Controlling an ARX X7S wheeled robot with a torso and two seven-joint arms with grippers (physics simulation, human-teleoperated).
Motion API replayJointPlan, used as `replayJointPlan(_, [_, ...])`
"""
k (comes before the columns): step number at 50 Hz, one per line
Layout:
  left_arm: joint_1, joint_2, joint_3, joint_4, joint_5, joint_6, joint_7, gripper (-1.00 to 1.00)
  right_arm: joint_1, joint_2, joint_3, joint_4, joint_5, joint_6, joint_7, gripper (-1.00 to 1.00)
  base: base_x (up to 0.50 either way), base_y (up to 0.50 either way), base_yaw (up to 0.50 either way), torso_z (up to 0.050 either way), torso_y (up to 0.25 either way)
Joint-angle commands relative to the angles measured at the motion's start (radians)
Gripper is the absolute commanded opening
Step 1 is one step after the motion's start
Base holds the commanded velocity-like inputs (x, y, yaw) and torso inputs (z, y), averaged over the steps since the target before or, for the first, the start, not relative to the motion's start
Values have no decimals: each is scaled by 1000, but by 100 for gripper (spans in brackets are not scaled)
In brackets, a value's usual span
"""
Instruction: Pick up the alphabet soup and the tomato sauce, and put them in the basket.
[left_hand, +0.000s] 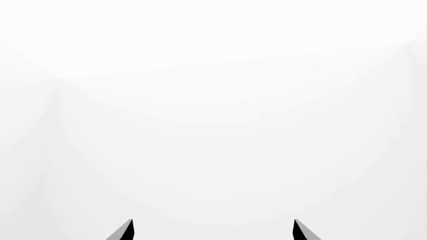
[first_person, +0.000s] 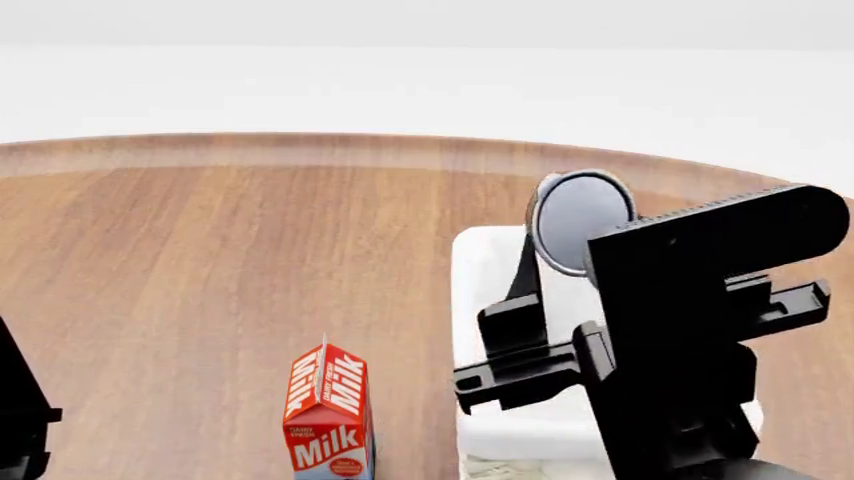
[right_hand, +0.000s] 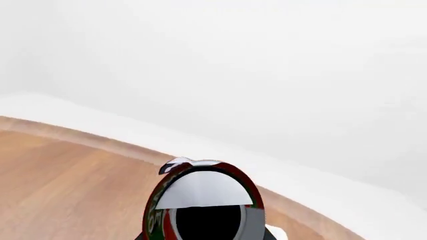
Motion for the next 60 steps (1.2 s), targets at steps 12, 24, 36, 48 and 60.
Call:
replayJointPlan(12, [-5,4,1,6,-2,-10,2,100,123,-221,-31,601,-182,-38,-236,-100,0,0,0,0,0])
replayJointPlan(24, [-12,11,6,10,-2,-20,5,100,162,-375,-72,941,-301,-146,-355,-100,0,0,0,0,0])
replayJointPlan(36, [-18,24,16,-9,5,-17,17,100,185,-486,-87,1202,-374,-223,-379,-100,0,0,0,0,1])
replayJointPlan(48, [-10,24,18,-16,8,-4,20,100,190,-550,-113,1317,-353,-169,-454,-100,0,0,0,0,0])
replayJointPlan(60, [-3,21,16,-20,8,3,19,100,183,-566,-130,1350,-329,-103,-495,-100,0,0,0,0,0])
